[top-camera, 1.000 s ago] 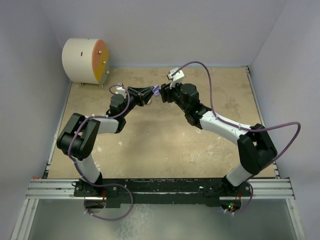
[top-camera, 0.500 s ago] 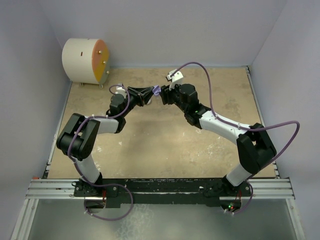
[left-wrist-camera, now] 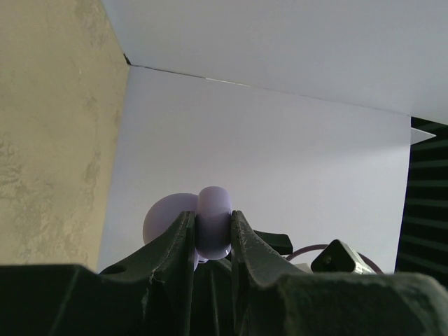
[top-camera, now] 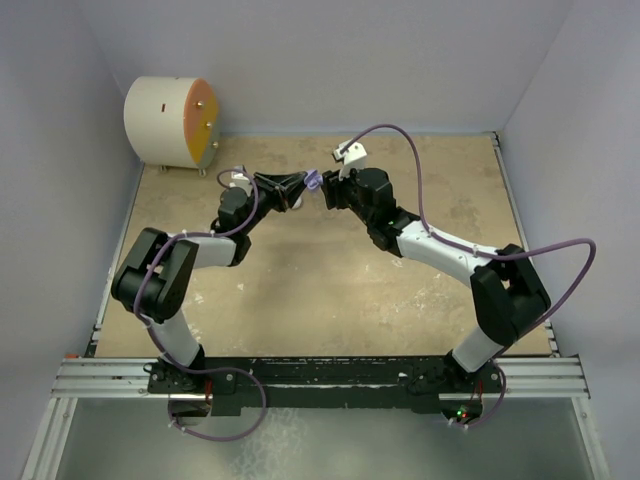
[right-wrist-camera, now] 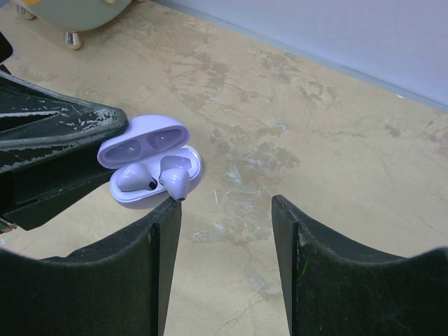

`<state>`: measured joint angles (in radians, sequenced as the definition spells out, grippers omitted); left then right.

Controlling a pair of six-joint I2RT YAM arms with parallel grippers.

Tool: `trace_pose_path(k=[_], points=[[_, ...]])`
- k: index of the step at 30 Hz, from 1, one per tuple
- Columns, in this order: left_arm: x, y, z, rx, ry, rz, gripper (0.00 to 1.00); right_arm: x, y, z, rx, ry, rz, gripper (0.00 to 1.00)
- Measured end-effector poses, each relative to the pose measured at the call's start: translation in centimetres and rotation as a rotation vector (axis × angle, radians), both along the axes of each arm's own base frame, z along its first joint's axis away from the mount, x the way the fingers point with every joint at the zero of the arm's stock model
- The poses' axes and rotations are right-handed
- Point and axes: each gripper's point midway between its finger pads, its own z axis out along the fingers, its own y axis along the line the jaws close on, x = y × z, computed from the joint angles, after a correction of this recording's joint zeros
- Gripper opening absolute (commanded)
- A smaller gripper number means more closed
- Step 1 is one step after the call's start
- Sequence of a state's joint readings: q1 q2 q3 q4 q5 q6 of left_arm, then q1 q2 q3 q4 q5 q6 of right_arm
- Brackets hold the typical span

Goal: Insert the wireless bluetooth earbuds into the charging case
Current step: Place the earbud in the charging case.

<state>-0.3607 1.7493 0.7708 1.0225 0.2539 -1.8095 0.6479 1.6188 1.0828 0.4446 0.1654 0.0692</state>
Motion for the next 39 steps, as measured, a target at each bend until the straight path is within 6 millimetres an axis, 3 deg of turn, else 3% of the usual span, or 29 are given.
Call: trace_pose_path(k=[23,35,39], points=[[-0.3,0.2,0.4,-0.003,-0.006,0.005,0.00,1.2,-0.4,1.5,0.012,-0.025,-0.037,0.57],[-0.7,1.7,-0.4,-0.019,-0.012,0.041,0.00,2.7,-3.4,0.8,0.048,0.008,-0.126,0.76],[-0.6,2.8,-0.8,-0.047,-0.004,0.098,0.00,2.0,-4.6,-1.5,0.040,0.018,-0.127,0.77]])
